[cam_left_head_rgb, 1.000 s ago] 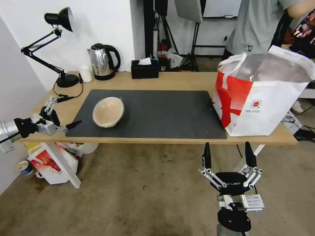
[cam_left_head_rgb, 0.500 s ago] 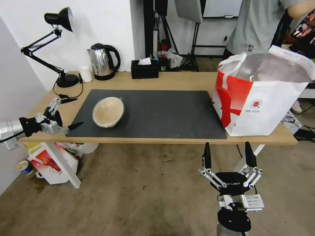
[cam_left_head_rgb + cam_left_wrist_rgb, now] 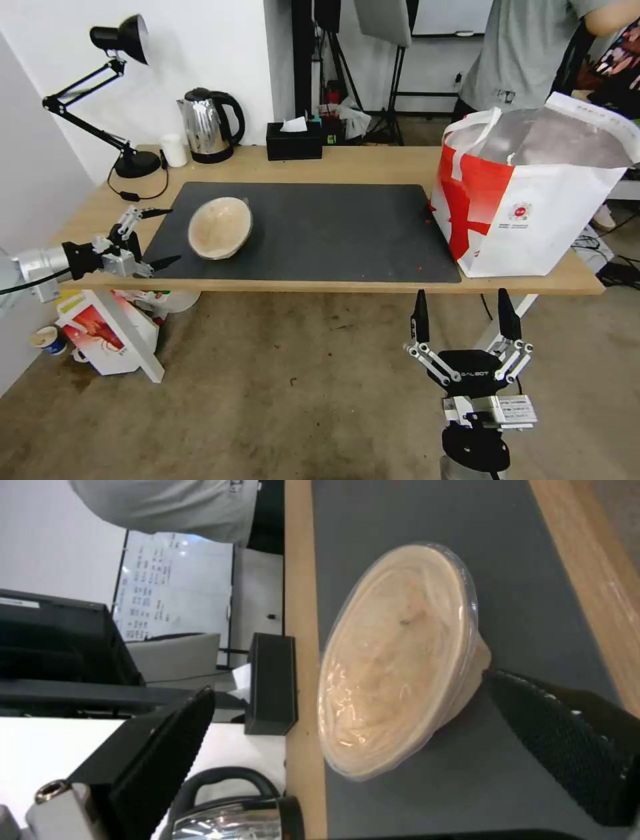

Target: Pick up the trash from the table and place it into the takeout bag.

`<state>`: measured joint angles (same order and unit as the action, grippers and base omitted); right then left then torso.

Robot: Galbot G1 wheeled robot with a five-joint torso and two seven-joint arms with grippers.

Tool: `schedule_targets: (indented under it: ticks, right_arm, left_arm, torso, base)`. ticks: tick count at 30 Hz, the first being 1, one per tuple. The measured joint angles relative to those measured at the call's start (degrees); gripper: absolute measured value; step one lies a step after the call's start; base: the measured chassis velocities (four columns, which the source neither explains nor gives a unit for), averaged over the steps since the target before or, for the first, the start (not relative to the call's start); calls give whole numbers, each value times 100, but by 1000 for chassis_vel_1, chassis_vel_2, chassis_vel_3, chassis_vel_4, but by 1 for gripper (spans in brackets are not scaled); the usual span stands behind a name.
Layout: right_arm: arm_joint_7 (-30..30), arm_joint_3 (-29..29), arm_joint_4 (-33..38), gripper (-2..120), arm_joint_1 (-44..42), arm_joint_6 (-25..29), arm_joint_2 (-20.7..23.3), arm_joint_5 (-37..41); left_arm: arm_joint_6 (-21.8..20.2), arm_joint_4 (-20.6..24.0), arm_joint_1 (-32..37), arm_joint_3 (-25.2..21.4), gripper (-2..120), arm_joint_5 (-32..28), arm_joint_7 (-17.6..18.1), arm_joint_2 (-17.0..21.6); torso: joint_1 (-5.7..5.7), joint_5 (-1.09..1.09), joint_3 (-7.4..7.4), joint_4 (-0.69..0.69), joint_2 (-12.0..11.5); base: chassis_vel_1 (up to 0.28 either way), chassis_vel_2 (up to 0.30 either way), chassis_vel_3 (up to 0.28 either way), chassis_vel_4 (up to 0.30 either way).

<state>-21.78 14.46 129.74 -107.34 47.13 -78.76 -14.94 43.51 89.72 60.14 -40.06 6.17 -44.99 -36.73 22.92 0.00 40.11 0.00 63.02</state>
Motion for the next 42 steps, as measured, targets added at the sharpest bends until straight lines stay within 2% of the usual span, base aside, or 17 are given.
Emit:
schedule_targets:
  ticks: [14,28,42]
  right_arm:
    - [0,0,0,100,0,0,0,0]
    - [0,0,0,100,0,0,0,0]
    - [0,0,0,100,0,0,0,0]
  left_arm:
    - [6,-207,-292,278,100,81,-157,-94]
    - [26,-649,-679,488,100,387,-191,-234]
    - [40,-795,-926,701,100,512,-311,-410]
  torso:
    - [0,0,0,0,0]
    - [0,0,0,0,0]
    - [0,0,0,0,0]
  base:
    - [0,0,0,0]
    - [0,0,0,0]
    - [0,0,0,0]
